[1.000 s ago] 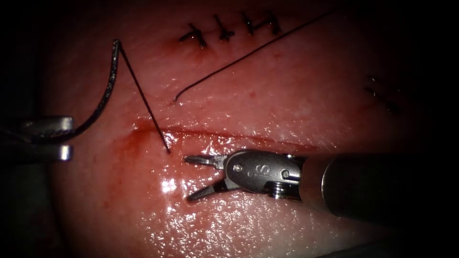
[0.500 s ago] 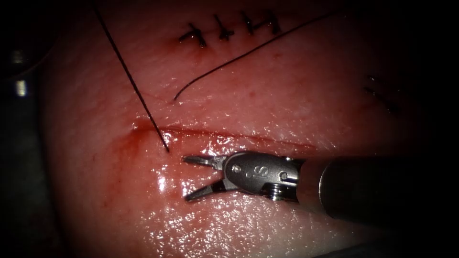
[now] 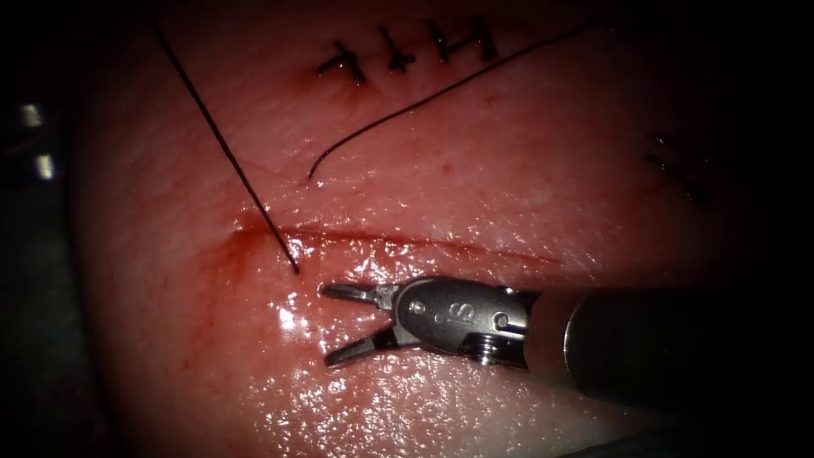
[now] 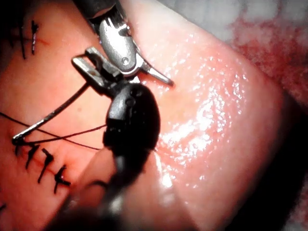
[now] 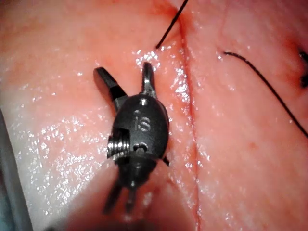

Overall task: Wound Closure
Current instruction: Pull the needle through the wound with left jaws, then using right hand, pull suture through wound until only a short tail remains

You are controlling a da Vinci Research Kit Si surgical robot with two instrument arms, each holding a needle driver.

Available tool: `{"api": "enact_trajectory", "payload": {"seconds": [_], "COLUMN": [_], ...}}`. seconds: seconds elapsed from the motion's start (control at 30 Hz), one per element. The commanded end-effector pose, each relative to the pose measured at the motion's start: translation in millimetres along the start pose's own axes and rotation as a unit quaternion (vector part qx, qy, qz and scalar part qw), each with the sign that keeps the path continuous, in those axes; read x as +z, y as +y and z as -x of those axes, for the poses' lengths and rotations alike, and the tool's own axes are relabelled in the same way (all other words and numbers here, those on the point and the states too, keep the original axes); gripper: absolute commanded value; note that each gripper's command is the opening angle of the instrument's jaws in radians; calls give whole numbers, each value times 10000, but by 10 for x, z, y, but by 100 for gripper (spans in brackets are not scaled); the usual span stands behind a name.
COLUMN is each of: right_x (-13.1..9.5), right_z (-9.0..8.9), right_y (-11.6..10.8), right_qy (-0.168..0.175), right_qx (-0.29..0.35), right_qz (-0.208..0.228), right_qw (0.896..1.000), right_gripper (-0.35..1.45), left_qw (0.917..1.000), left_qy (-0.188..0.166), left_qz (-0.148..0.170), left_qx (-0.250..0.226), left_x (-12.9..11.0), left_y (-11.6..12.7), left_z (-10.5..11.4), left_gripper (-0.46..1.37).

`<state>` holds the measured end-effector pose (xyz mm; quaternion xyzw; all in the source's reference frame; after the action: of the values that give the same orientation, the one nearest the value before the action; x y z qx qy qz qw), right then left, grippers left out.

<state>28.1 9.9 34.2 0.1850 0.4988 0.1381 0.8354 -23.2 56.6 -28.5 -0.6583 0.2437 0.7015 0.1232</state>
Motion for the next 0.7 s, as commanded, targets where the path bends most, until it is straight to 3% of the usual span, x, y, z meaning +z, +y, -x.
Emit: {"api": "enact_trajectory", "payload": {"seconds": [0.03,0.5,0.7], "right_x": [-1,-11,-5], "right_z": [-1,-26,-28], "right_y": [0,20,26], "right_qy": [-13,206,215], "right_qx": [12,394,424], "right_qz": [-30,523,473], "right_qw": [10000,9976,9977], "right_gripper": [107,101,99], "left_qw": [10000,9995,9990], "left_qy": [1,-74,-137], "left_qz": [45,138,210], "left_qx": [-56,-289,-368], "left_x": [-1,-15,-22], "left_y": [2,36,49], "left_z": [2,22,28], "left_gripper": [-35,-35,-35]}}
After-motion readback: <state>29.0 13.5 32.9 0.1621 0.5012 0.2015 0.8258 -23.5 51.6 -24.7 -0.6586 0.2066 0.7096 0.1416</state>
